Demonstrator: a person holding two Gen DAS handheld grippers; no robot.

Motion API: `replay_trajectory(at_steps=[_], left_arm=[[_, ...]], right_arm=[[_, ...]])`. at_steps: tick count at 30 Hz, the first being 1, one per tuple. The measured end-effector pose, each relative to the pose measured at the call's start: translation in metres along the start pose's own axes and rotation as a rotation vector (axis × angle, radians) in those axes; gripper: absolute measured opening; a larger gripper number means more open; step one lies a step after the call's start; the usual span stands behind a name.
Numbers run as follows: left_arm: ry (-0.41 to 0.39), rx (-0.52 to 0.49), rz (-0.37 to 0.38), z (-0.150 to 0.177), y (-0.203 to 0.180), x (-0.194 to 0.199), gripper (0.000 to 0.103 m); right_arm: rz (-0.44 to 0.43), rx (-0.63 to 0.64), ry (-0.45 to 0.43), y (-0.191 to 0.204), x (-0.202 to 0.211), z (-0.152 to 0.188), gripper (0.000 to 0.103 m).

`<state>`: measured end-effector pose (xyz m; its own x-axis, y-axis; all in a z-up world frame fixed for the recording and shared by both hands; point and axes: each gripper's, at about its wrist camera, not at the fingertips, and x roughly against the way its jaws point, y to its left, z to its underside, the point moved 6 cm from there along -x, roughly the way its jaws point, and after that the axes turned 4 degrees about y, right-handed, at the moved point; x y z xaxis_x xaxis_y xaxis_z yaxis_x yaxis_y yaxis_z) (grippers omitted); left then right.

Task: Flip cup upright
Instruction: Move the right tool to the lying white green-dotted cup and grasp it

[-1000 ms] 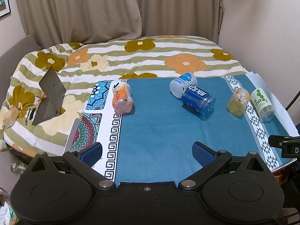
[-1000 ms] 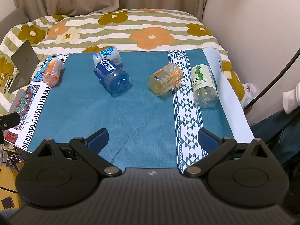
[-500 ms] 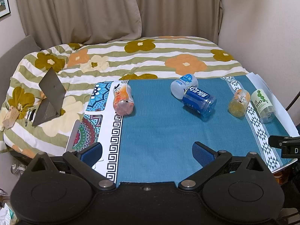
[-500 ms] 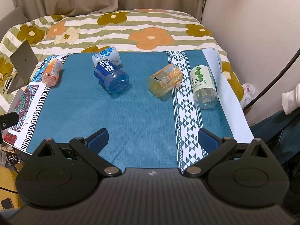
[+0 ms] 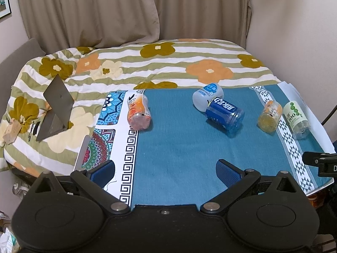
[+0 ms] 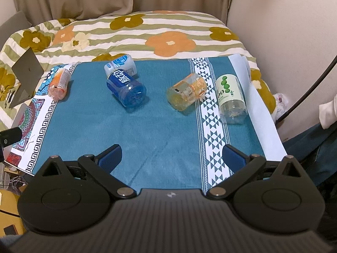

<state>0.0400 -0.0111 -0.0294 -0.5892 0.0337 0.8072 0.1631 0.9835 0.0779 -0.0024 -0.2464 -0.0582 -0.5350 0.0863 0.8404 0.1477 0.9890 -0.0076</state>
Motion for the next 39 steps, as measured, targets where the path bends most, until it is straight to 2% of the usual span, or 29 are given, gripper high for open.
replay_trajectory(at_steps=[10,15,23,30,39], left_arm=[[0.029,0.014,0.012,-0.014,-0.022,-0.027,0.103],[0.071,0.025,-0.002,-0.020,-0.038,-0.053,0.103],[0.148,0.058,-0.026,-0.018,-0.059,-0.092,0.103],[0.178,0.055,-0.049,-0.023,-0.074,-0.114,0.103],[0.199,0.064,-0.056,-0.034,-0.083,-0.133,0.103]], right_arm=[[0.012,0.043,-0.006,-0.042,-0.027,-0.033,0.103],[0.046,0.088,-0.012,-0.073,-0.058,-0.059,0.103],[0.011,0.138,0.004,-0.104,-0.121,-0.092,0.103],[0.001,0.177,0.047,-0.119,-0.168,-0.105,0.096],[-0.014,0.184,0.097,-0.130,-0.195,-0.103,0.093]])
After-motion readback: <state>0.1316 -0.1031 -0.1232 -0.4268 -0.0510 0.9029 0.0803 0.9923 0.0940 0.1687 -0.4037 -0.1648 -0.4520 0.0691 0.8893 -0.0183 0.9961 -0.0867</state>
